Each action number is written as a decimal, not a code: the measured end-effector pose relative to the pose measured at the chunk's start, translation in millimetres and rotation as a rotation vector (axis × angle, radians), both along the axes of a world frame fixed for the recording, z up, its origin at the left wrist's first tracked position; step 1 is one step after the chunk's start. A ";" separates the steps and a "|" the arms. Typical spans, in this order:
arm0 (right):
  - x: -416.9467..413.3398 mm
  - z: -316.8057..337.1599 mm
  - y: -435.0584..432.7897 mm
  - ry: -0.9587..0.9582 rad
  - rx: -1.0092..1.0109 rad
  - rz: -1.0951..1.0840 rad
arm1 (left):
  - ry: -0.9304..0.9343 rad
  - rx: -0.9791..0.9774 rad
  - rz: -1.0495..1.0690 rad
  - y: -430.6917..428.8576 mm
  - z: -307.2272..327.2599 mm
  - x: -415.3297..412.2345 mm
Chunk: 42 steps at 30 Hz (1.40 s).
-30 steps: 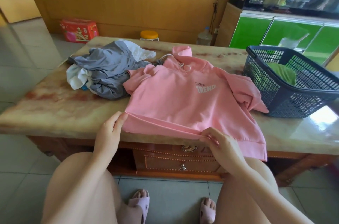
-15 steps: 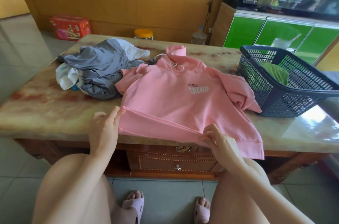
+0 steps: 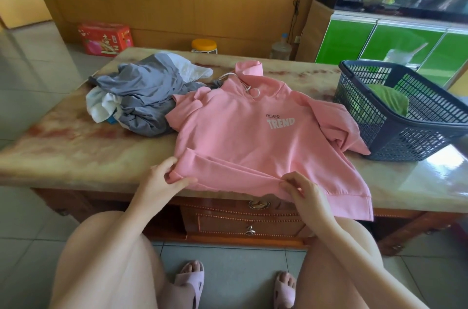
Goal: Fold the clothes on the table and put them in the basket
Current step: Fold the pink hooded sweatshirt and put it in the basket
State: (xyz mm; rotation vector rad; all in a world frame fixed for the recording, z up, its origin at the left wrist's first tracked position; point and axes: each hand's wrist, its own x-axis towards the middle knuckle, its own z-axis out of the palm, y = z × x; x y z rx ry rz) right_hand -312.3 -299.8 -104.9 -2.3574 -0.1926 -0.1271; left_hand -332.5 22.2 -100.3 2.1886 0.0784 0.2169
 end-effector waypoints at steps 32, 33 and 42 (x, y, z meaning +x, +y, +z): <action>25.0 30.4 39.1 0.074 -0.241 0.217 | -0.043 -0.208 0.058 8.5 0.8 11.3; 35.4 30.6 48.9 0.053 -0.209 0.217 | -0.029 -0.229 0.104 8.8 1.2 21.0; 155.0 58.3 145.9 0.061 0.107 0.310 | 0.211 -0.415 0.328 25.9 10.9 105.6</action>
